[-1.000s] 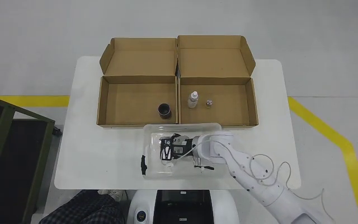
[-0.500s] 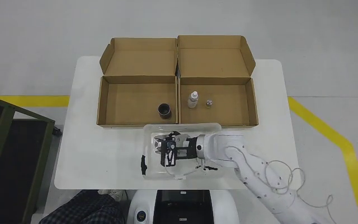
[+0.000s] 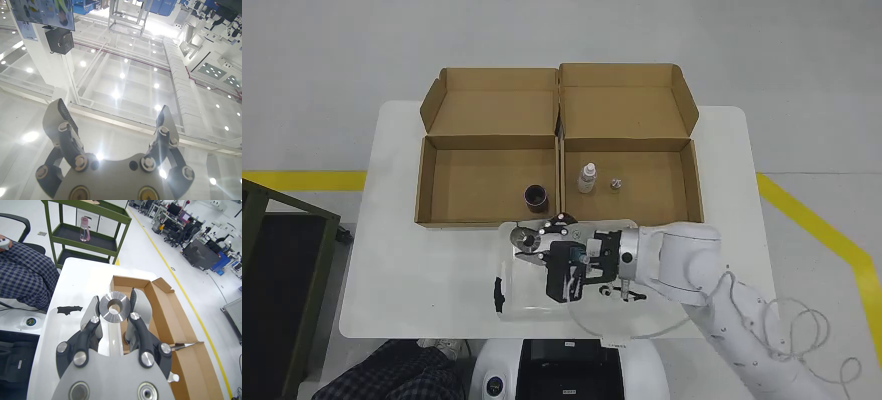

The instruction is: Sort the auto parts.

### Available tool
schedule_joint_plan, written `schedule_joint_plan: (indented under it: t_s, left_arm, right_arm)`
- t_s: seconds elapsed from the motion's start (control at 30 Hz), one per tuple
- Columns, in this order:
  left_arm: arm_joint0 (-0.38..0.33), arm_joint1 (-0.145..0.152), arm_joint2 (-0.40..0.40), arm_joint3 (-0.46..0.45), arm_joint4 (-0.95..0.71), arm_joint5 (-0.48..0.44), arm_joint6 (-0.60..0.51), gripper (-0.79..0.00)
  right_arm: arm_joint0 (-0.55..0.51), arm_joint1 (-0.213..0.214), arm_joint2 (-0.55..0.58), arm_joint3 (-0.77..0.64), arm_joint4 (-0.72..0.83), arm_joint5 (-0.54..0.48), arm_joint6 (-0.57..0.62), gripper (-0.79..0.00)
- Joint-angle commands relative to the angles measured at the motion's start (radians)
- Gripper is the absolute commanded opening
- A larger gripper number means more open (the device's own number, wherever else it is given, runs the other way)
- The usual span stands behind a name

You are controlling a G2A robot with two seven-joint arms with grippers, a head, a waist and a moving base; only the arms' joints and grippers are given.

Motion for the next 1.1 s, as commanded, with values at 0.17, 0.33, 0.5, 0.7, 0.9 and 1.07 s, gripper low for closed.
schedule_joint_plan:
  t_s: [0.17,0.33,0.5,0.7,0.9,1.07]
  left_arm:
    - [0.0,0.0,0.0,0.0,0.0,0.0,0.0,0.0]
    - [0.0,0.0,0.0,0.0,0.0,0.0,0.0,0.0]
    - [0.0,0.0,0.0,0.0,0.0,0.0,0.0,0.0]
    - [0.0,0.0,0.0,0.0,0.0,0.0,0.0,0.0]
    - [0.0,0.0,0.0,0.0,0.0,0.0,0.0,0.0]
    - [0.0,0.0,0.0,0.0,0.0,0.0,0.0,0.0]
  right_arm:
    - [0.016,0.01,0.095,-0.053,0.05,0.017,-0.007,-0.785]
    - [0.022,0.018,0.17,-0.076,0.089,0.019,-0.023,-0.785]
    - [0.013,0.026,0.236,-0.101,0.123,0.019,-0.045,-0.785]
    - [-0.008,0.035,0.297,-0.123,0.155,0.012,-0.077,-0.785]
    - [-0.02,0.041,0.324,-0.125,0.169,0.013,-0.099,-0.785]
    - [-0.023,0.045,0.337,-0.124,0.176,0.016,-0.11,-0.785]
